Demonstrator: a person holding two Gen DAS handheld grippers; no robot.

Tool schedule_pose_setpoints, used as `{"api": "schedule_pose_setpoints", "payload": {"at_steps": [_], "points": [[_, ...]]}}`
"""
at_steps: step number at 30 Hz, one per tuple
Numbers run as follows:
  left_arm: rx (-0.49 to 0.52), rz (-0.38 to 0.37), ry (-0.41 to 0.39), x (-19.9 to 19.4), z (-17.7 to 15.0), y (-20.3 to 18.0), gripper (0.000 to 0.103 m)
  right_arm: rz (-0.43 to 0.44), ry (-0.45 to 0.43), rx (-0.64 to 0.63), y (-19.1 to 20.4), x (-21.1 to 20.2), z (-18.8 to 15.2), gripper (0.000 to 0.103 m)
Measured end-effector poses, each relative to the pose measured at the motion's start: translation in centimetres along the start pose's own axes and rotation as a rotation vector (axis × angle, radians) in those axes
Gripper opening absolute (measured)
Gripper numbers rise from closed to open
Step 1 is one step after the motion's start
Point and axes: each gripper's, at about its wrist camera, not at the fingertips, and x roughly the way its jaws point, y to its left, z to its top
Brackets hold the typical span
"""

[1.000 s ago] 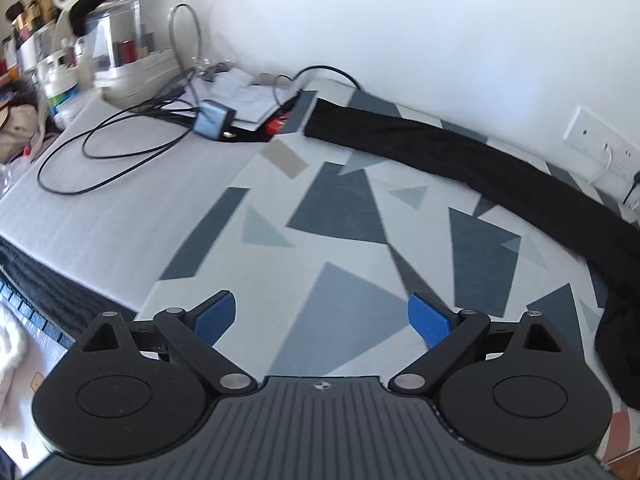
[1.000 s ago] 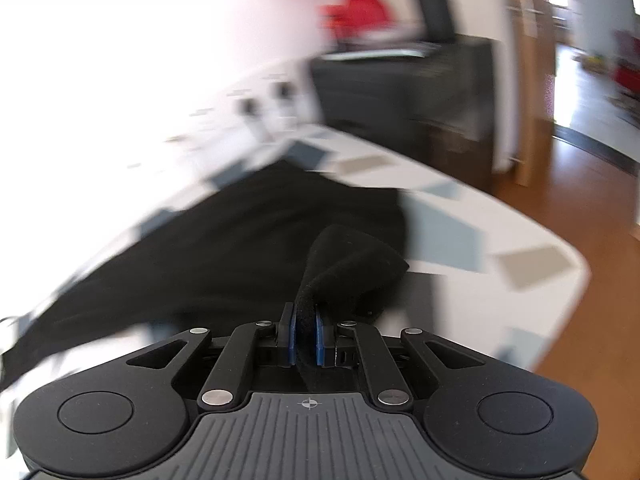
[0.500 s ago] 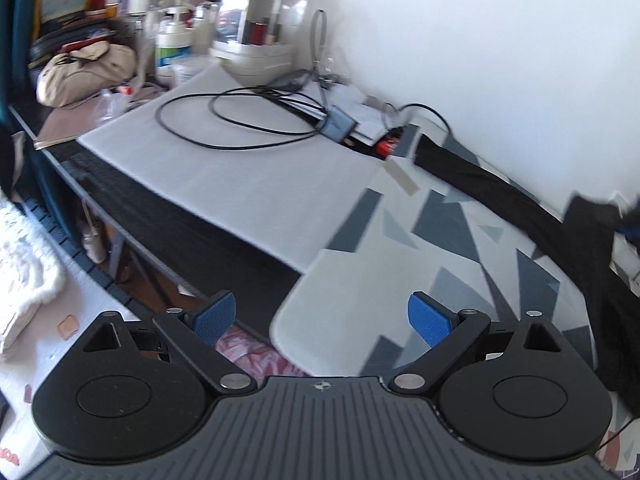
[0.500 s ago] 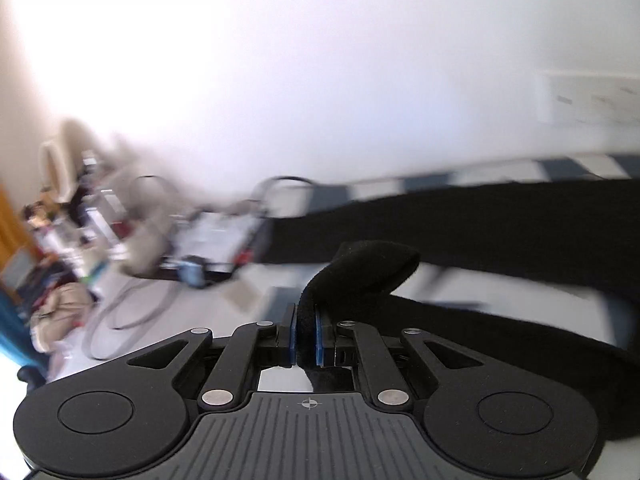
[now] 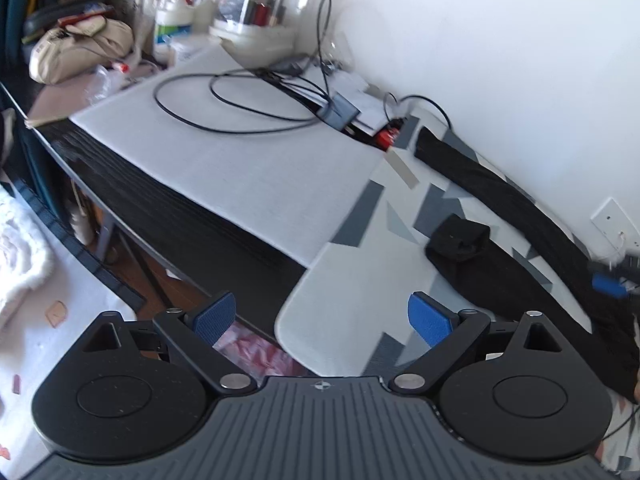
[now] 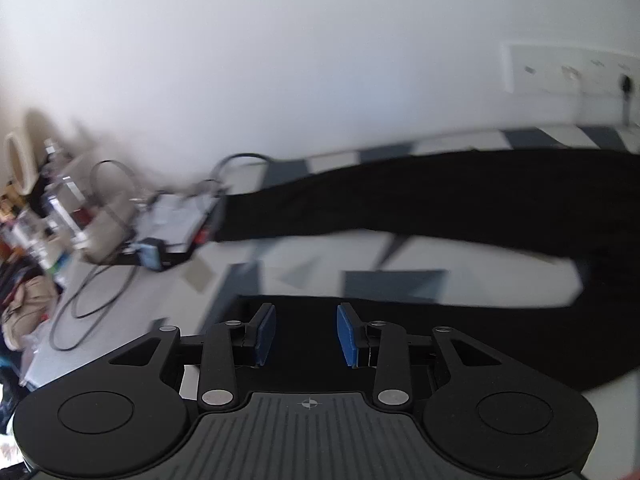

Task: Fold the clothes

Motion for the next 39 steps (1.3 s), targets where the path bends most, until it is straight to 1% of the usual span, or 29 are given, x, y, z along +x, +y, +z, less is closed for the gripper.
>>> {"api": "schedule_pose_setpoints", "payload": {"at_steps": [2, 5, 8, 11, 13, 17, 21, 22, 23, 25, 28, 30, 31, 33, 34, 35, 37, 39], "points": [[0.006, -0.025, 0.027, 1.0, 0.0, -0.9, 0.095, -0.096, 0.012, 0.074, -4.7, -0.6, -0.2, 0.033], [0.032, -0.048, 0.064, 2.6, 0.3, -2.8, 0.095, -0.201, 0.011, 0.154, -10.9, -2.4, -1.0, 0.033], [0.074, -0.062, 0.099, 4.6, 0.8, -5.1, 0.095, -0.266, 0.003, 0.21, -15.3, -4.2, -2.0, 0.033], [0.097, -0.051, 0.13, 6.6, 1.4, -7.6, 0.095, -0.305, -0.013, 0.249, -17.9, -5.5, -2.6, 0.033], [0.1, -0.046, 0.145, 7.9, 1.8, -9.2, 0.095, -0.318, -0.023, 0.277, -19.1, -5.8, -2.9, 0.033], [0.072, -0.054, 0.178, 10.0, 2.0, -11.8, 0.095, -0.343, -0.03, 0.299, -21.1, -5.8, -3.2, 0.033], [0.015, -0.072, 0.238, 12.0, 1.8, -13.5, 0.095, -0.346, -0.034, 0.237, -21.8, -4.5, -2.3, 0.034], [-0.017, -0.085, 0.261, 12.6, 1.7, -13.7, 0.095, -0.344, -0.038, 0.217, -21.9, -4.1, -2.0, 0.036], [-0.056, -0.101, 0.287, 13.1, 1.7, -13.7, 0.095, -0.333, -0.041, 0.204, -22.0, -3.7, -1.5, 0.04], [-0.15, -0.126, 0.327, 14.0, 1.4, -13.5, 0.095, -0.302, -0.046, 0.184, -22.1, -2.6, -0.5, 0.045], [-0.258, -0.12, 0.351, 14.9, 1.2, -13.0, 0.095, -0.261, -0.008, 0.121, -21.8, 0.0, 0.8, 0.051], [-0.279, -0.104, 0.347, 15.0, 1.2, -12.9, 0.095, -0.258, 0.039, 0.057, -21.3, 1.7, 1.2, 0.051], [-0.278, -0.095, 0.343, 15.0, 1.1, -12.9, 0.095, -0.258, 0.063, 0.021, -21.0, 2.5, 1.3, 0.051], [-0.277, -0.082, 0.338, 15.0, 1.1, -12.8, 0.095, -0.263, 0.099, -0.057, -20.3, 3.4, 1.3, 0.038], [-0.281, -0.081, 0.339, 15.1, 1.1, -12.7, 0.095, -0.256, 0.104, -0.078, -20.0, 3.4, 1.2, 0.018], [-0.286, -0.08, 0.339, 15.1, 1.0, -12.7, 0.095, -0.248, 0.109, -0.099, -19.8, 3.4, 1.0, 0.005], [-0.298, -0.082, 0.346, 15.3, 0.9, -12.5, 0.095, -0.231, 0.097, -0.078, -20.0, 2.3, 0.8, 0.001], [-0.3, -0.088, 0.351, 15.5, 0.8, -12.5, 0.095, -0.214, 0.084, -0.054, -20.2, 1.3, 0.5, 0.001]]}}
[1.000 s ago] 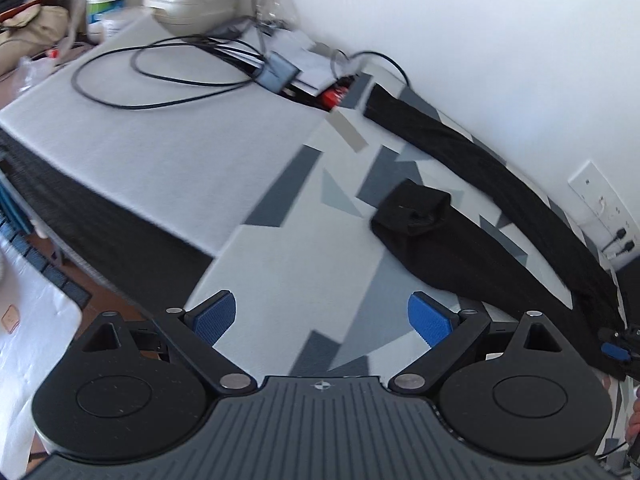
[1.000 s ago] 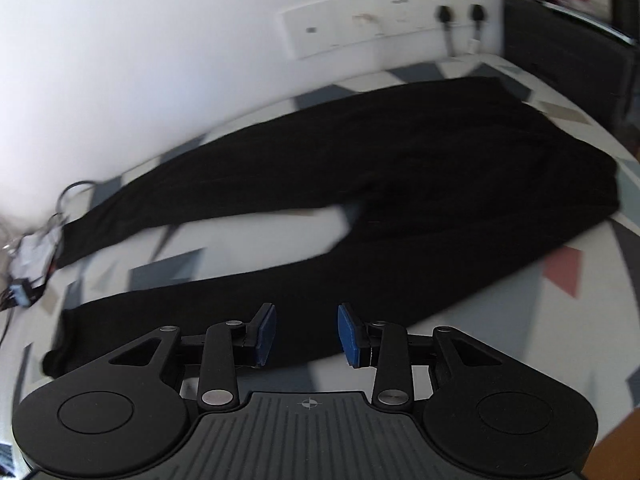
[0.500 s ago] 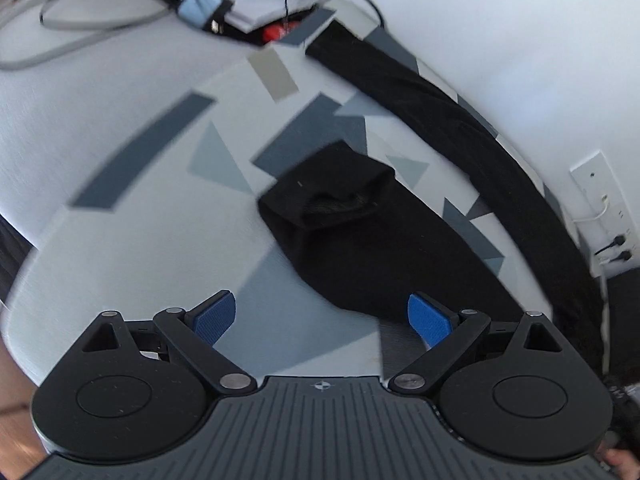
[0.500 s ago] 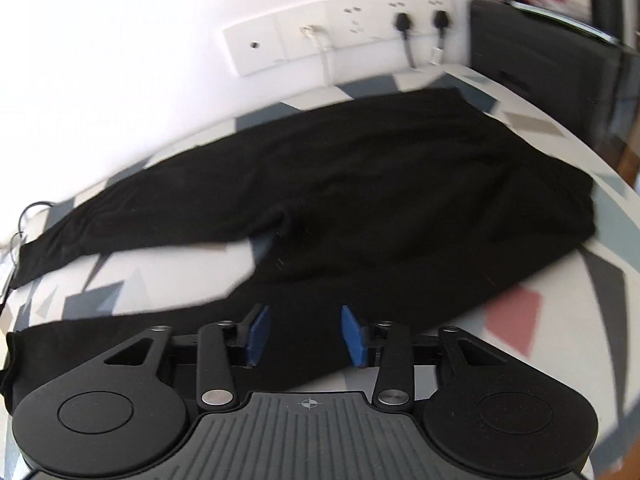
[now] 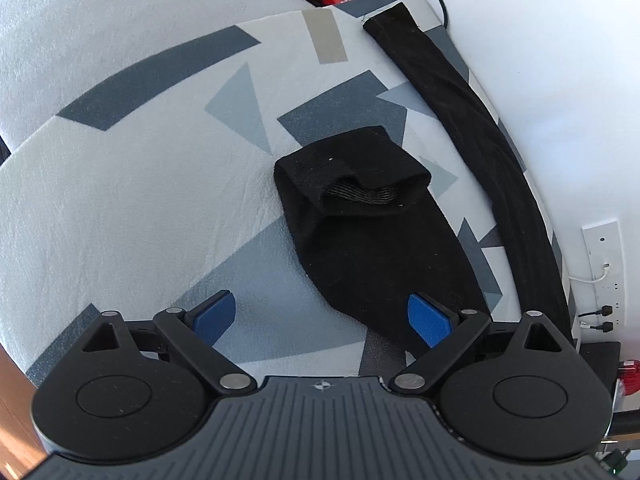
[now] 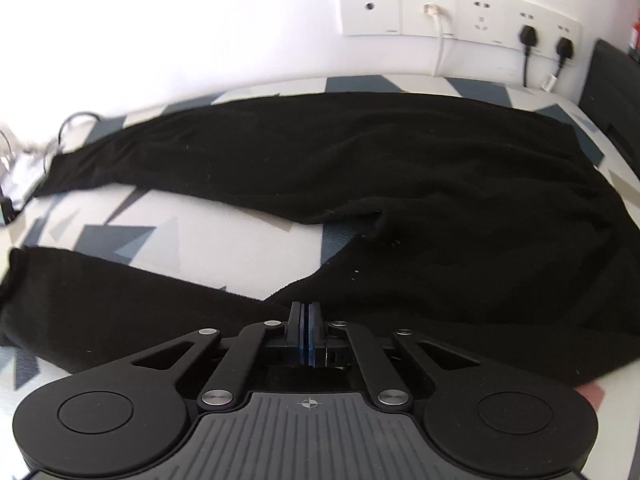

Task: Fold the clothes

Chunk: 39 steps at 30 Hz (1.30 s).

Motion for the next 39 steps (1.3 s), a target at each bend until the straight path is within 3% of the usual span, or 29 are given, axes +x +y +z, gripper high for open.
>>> {"api": "schedule_pose_setpoints", "payload": {"at_steps": [7, 12, 18, 22, 26, 29, 31, 33, 35, 37, 39], "points": [[0.004, -0.043, 0.011, 0.1, 0.2, -0.1, 0.095, -0.002, -0.055, -0.007, -0.6, -4.9, -3.9, 0.0], [-0.027, -0.072, 0.025, 0.1, 0.7, 0.1, 0.095, -0.038, 0.034, 0.011, -0.9, -5.0, -7.6, 0.0], [-0.039, -0.13, 0.028, 0.1, 1.9, -1.4, 0.095, -0.048, 0.052, 0.029, -0.5, -5.7, -7.8, 0.001], [-0.001, -0.18, 0.027, 0.6, 2.8, -4.6, 0.095, -0.062, 0.016, 0.063, -0.8, -6.4, -7.6, 0.017], [-0.014, -0.23, 0.026, 1.8, 3.3, -8.0, 0.095, -0.046, -0.021, 0.132, -1.8, -7.1, -7.2, 0.017], [-0.128, -0.259, 0.058, 3.8, 3.7, -9.1, 0.087, -0.042, -0.033, 0.148, -2.5, -7.3, -7.0, 0.018], [-0.226, -0.271, 0.069, 5.1, 3.6, -9.1, 0.076, -0.042, -0.04, 0.152, -2.9, -7.4, -7.0, 0.018], [-0.291, -0.251, 0.053, 6.1, 3.5, -8.8, 0.071, -0.044, -0.045, 0.159, -3.3, -7.6, -7.1, 0.018], [-0.311, -0.231, 0.03, 6.7, 3.4, -8.7, 0.065, -0.047, -0.044, 0.173, -3.8, -7.7, -7.3, 0.018], [-0.311, -0.224, 0.007, 7.1, 3.3, -8.6, 0.05, -0.05, -0.041, 0.19, -4.4, -7.8, -7.5, 0.018], [-0.305, -0.217, -0.007, 7.3, 3.3, -8.6, 0.042, -0.057, -0.032, 0.205, -5.0, -7.7, -7.8, 0.019]]}}
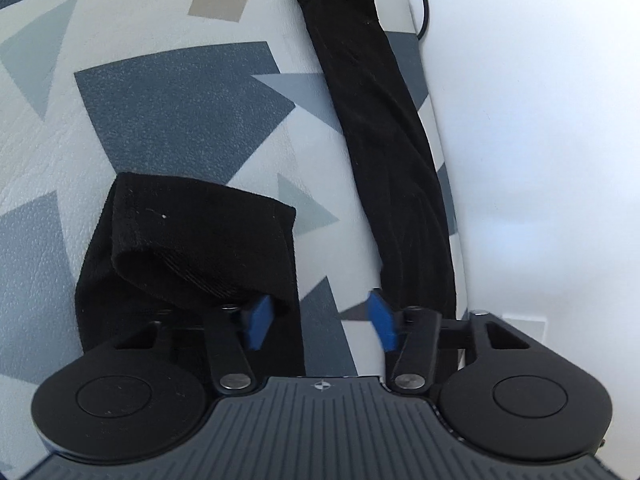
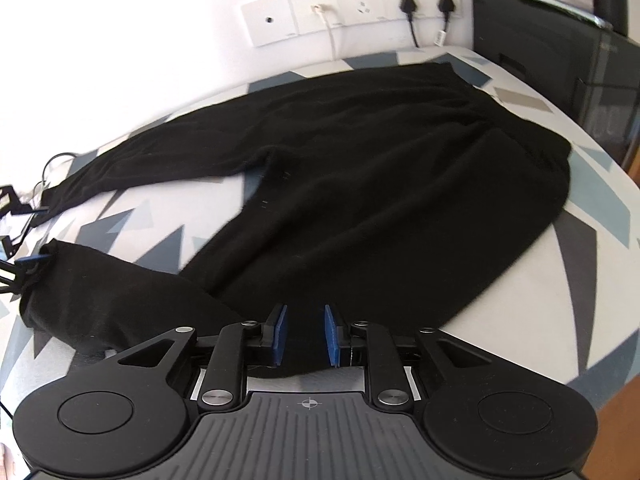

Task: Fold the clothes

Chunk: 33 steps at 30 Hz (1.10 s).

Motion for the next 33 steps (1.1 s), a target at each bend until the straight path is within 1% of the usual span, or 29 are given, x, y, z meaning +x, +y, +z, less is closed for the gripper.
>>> {"api": "schedule_pose_setpoints", "payload": {"at_steps": [2, 3, 4, 6, 10, 13, 15, 17, 19, 20, 21, 22, 27, 29, 30, 31, 32, 33], "points": [[0.022, 0.003, -0.009, 0.1, 0.1, 0.0, 0.027, -0.008, 0.008, 0.013, -0.5, 0.1, -0.1, 0.02], [0.047, 0.016, -0.008, 0.0, 0.2, -0.1, 0.008, -0.009, 0.011, 0.02, -0.7, 0.1, -0.1, 0.02], [0.072, 0.032, -0.008, -0.2, 0.3, -0.1, 0.006, -0.009, 0.012, 0.026, -0.9, 0.1, -0.1, 0.021], [0.129, 0.051, -0.01, -0.9, 0.7, -0.3, 0.003, -0.01, 0.011, 0.029, -1.0, 0.2, 0.1, 0.022], [0.278, 0.046, 0.013, -4.3, 1.7, -1.0, 0.002, -0.008, -0.005, 0.019, -0.5, 0.1, 0.5, 0.022], [0.381, -0.015, 0.041, -8.8, 2.4, -1.2, 0.002, -0.003, -0.02, 0.005, 0.4, -0.1, 0.9, 0.022], [0.498, -0.074, 0.052, -12.4, 2.4, -1.1, 0.002, 0.0, -0.03, -0.002, 1.1, -0.3, 1.1, 0.022], [0.622, -0.109, 0.074, -15.5, 2.3, -0.3, 0.002, 0.004, -0.038, -0.007, 1.9, -0.6, 1.1, 0.022], [0.716, -0.101, 0.138, -17.4, 2.1, 1.5, 0.002, 0.008, -0.043, -0.015, 2.7, -0.7, 1.0, 0.022], [0.754, -0.08, 0.176, -18.0, 2.1, 2.7, 0.002, 0.009, -0.043, -0.02, 3.1, -0.8, 0.9, 0.022], [0.79, -0.04, 0.209, -18.2, 1.9, 4.0, 0.002, 0.009, -0.043, -0.024, 3.5, -0.8, 0.7, 0.023], [0.813, 0.0, 0.223, -18.2, 1.9, 5.0, 0.002, 0.009, -0.04, -0.027, 3.9, -0.8, 0.6, 0.023], [0.899, 0.194, 0.265, -17.9, 1.8, 9.7, 0.002, 0.009, -0.022, -0.043, 5.6, -0.8, -0.4, 0.023], [0.823, 0.218, 0.249, -18.1, 2.6, 11.0, 0.003, 0.008, -0.016, -0.053, 6.3, -0.8, -0.8, 0.024], [0.777, 0.226, 0.239, -18.2, 3.1, 11.5, 0.007, 0.006, -0.014, -0.057, 6.6, -0.9, -1.0, 0.024], [0.728, 0.217, 0.231, -18.4, 3.5, 12.2, 0.015, 0.005, -0.012, -0.062, 6.8, -0.9, -1.1, 0.025], [0.678, 0.2, 0.224, -18.8, 3.7, 12.8, 0.021, 0.004, -0.011, -0.063, 7.0, -0.9, -1.2, 0.026], [0.628, 0.184, 0.218, -19.1, 4.0, 13.4, 0.031, 0.002, -0.01, -0.064, 7.1, -0.9, -1.3, 0.026]]}}
